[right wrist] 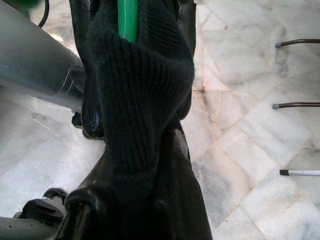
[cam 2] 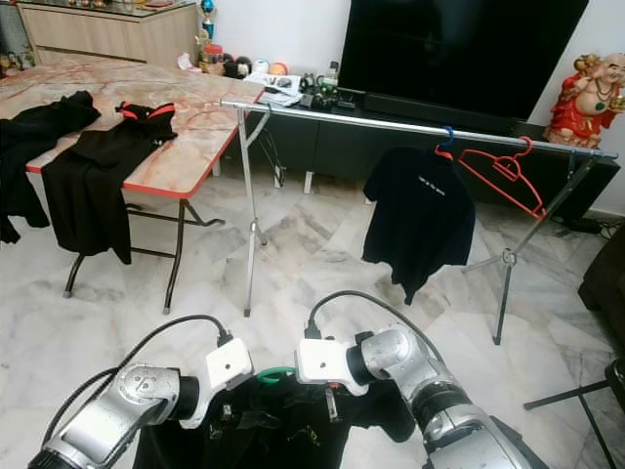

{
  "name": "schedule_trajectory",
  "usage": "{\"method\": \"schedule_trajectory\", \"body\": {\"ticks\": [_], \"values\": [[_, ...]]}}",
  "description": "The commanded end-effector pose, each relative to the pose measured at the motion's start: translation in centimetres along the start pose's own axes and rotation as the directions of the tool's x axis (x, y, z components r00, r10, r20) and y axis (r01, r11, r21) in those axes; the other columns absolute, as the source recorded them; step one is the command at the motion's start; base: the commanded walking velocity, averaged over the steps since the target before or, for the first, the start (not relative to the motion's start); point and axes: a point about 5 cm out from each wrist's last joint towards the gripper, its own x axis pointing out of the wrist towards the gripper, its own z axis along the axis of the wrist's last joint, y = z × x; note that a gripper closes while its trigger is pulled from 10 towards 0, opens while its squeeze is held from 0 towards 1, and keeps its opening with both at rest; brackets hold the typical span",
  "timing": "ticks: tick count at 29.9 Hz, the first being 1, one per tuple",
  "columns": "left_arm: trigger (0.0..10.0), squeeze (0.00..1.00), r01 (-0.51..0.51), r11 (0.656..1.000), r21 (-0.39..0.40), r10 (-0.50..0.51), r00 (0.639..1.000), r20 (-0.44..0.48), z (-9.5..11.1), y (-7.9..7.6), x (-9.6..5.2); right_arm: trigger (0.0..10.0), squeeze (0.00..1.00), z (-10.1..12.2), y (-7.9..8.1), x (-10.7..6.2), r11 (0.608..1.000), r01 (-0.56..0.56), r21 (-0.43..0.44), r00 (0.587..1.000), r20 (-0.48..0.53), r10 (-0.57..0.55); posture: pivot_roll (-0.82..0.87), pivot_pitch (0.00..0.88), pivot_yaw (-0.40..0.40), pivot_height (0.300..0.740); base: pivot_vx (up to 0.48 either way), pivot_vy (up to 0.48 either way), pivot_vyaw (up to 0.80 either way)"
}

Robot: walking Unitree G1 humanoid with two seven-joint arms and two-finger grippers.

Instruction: Hang hanger

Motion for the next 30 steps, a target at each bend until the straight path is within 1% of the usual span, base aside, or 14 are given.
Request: {"method": "schedule_trajectory", "body": {"ticks": [1,13,25,30], "values": [[0.0,0.0,0.018,1.0,0.009,-0.018,1.0,0.019,0.45,-0.12,0.26,0.0,0.0,0.95,-1.06,-0.76,0.998,0.055,-0.026,0.998,0.041,-0.054,0.26,0.0,-0.141,0.74,0.0,0.0,0.0],[0.0,0.0,0.018,1.0,0.011,-0.018,1.0,0.024,0.57,-0.14,0.47,0.0,0.0,0.81,-0.98,-0.81,0.998,0.053,-0.018,0.998,0.04,-0.052,0.25,0.0,-0.14,0.74,0.0,0.0,0.0],[0.0,0.0,-0.007,1.0,0.014,0.006,0.999,0.037,0.76,0.15,0.54,0.0,0.0,0.67,-0.93,-0.78,0.998,0.057,-0.008,0.998,0.034,-0.057,0.25,0.0,-0.13,0.74,0.0,0.0,0.0],[0.0,0.0,0.003,1.0,0.015,-0.004,0.999,0.049,1.0,0.11,0.65,0.0,0.0,0.59,-0.85,-0.81,0.999,0.053,-0.005,0.998,0.035,-0.053,0.25,0.0,-0.128,0.74,0.0,0.0,0.0]]}}
